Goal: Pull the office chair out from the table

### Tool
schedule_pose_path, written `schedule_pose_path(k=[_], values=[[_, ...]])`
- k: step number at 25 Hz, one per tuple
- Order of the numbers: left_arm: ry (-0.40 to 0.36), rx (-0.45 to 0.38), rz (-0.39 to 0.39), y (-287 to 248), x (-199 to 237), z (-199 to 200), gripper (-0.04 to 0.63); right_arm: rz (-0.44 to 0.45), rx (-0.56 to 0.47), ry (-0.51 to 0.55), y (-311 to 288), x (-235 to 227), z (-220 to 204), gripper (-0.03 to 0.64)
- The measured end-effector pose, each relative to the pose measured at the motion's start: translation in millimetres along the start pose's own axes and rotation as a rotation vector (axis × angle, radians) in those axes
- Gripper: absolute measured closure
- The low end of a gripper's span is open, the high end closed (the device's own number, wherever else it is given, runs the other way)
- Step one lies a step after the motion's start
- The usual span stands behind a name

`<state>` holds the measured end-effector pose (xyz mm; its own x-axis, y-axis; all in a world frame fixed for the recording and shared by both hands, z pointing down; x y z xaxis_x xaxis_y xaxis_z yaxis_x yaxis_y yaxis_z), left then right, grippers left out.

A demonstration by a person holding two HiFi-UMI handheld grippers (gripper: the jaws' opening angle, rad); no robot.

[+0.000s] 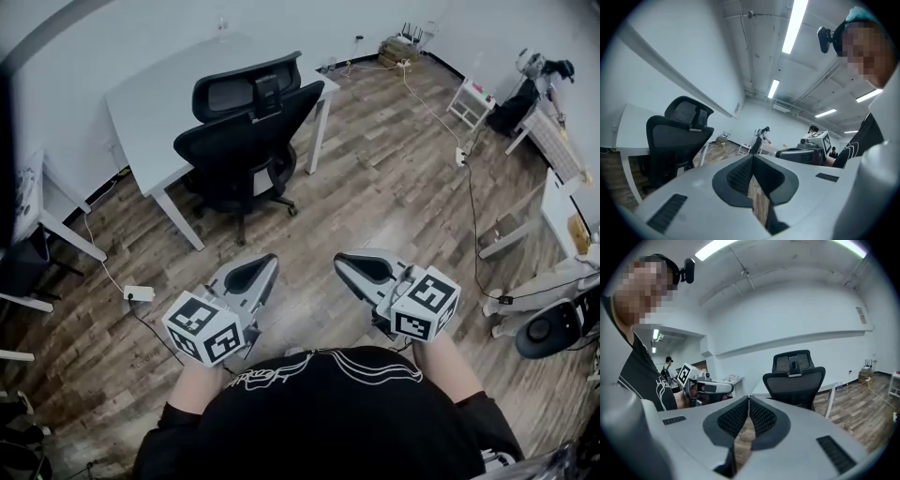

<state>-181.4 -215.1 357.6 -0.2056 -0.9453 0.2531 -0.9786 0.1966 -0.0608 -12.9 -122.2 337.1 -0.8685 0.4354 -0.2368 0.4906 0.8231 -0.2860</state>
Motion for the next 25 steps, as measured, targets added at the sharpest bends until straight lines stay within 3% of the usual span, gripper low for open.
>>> schedule_pose_path(k=[4, 12, 18, 25], values=[[-0.018, -0.006, 0.025, -1, 15, 6, 0.589, -0.017, 0.005, 0.031, -5, -18, 11, 0.578], [-0.078, -0.016, 0.154, -15, 45, 25, 0.589, 0.059, -0.049, 0.069, -30, -69, 44, 0.578], [-0.146, 0.026, 0.315, -51, 91, 40, 0.588, 0.129, 0.014, 0.072, -73, -137, 61, 0.578], [-0.144, 0.09, 0.449, -109, 154, 48, 0.587, 0.23, 0.049, 0.087, -122, -229, 90, 0.577]])
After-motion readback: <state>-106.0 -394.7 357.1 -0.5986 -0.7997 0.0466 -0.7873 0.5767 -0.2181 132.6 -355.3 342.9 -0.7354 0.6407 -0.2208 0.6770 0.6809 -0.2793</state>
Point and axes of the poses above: the fingertips, and each gripper's own axes: y backward along the fingers, x to its left, z out of its top, the point moved 6 cm from there along y, backward along the fingers, and after that the axes turned 6 degrees about -y, right-handed, at the moved point
